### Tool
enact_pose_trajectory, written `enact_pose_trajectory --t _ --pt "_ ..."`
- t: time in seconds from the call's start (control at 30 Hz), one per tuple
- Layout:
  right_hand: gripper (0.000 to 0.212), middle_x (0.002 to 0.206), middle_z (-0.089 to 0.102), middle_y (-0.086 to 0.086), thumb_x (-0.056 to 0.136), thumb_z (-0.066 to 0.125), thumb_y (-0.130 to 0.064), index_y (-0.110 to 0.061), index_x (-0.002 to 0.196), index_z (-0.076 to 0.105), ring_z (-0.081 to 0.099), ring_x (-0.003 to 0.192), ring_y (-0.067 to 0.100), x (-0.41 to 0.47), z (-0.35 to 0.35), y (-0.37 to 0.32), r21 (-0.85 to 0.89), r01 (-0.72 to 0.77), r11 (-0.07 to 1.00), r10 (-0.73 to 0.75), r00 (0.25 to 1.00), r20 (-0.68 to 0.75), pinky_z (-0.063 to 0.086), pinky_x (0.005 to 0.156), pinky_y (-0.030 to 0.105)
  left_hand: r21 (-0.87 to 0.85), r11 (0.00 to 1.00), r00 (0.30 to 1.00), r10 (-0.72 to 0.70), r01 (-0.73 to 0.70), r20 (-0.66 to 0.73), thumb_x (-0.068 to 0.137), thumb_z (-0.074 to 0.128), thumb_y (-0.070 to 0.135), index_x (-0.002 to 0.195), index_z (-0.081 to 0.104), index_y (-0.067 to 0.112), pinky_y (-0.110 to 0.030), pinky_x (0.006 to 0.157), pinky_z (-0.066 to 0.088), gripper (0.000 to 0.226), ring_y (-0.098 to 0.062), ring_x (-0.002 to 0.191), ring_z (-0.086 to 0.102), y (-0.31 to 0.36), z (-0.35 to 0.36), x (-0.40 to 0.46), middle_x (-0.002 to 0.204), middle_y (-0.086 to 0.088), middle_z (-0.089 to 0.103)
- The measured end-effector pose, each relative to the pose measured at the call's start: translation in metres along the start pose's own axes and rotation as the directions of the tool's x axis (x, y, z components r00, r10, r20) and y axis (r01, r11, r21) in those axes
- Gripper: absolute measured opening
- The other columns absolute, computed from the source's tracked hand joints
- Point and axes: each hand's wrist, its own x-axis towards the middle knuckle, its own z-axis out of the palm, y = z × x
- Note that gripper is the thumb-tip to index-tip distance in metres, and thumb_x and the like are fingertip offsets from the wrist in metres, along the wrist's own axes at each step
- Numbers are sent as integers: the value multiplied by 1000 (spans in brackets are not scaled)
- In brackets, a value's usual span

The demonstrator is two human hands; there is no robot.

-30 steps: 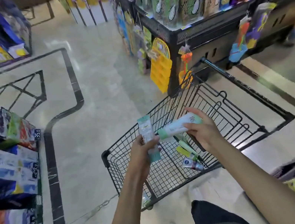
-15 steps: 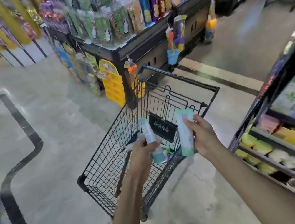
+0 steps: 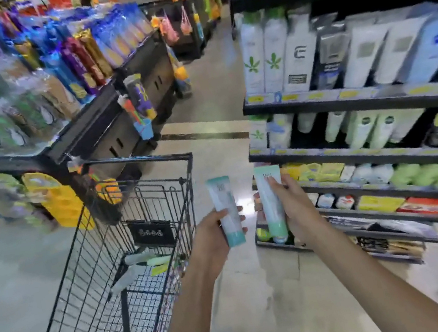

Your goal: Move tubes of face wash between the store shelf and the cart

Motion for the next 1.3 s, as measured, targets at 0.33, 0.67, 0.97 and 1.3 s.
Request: enact_pose_trajectory --t 0.33,0.67,0.97,1.3 --pt "36 102 75 16 88 70 5 -14 118 64 73 76 24 -51 -168 -33 27 68 997 -63 986 -153 58 65 36 257 965 988 11 -51 155 84 73 0 133 60 4 -39 68 59 50 -34 94 66 -101 140 17 122 -26 69" --pt "34 108 79 -2 96 72 -14 -30 124 63 75 96 19 -74 -255 -43 84 112 990 -87 964 -251 61 81 44 316 947 965 -34 -53 262 95 64 -2 130 63 5 -35 68 60 35 -23 86 72 -150 220 26 109 -13 74" --pt "45 119 76 6 90 74 -5 -23 130 62 72 107 25 -53 -293 -56 115 128 985 -84 943 -323 56 85 43 358 934 944 -104 -16 314 94 69 2 127 63 16 -52 92 55 37 -31 101 73 -169 263 67 120 -10 75" --pt "45 117 75 10 89 74 -1 -16 129 62 74 95 27 -4 -317 -79 123 167 978 -103 905 -413 58 76 39 354 934 929 -174 51 327 90 71 -1 128 62 20 -45 79 60 44 -38 109 70 -168 295 123 122 -9 74"
